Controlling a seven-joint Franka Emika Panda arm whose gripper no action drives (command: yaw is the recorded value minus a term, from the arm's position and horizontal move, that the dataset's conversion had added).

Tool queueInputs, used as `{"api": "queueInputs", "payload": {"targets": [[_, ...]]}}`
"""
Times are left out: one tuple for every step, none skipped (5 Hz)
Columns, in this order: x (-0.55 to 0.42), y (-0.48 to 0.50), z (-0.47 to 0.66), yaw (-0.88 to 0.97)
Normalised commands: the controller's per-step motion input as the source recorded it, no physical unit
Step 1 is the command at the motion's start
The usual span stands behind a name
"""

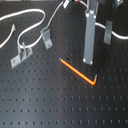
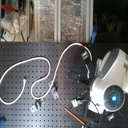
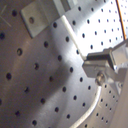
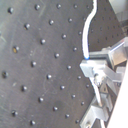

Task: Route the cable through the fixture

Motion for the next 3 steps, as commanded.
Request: {"api": "queueInputs", "payload": {"targets": [[-0.108, 0.321, 0.0, 0.17], [-0.004, 0.016, 0.01, 0.0], [0.154, 0.477, 0.3, -0.09]]}}
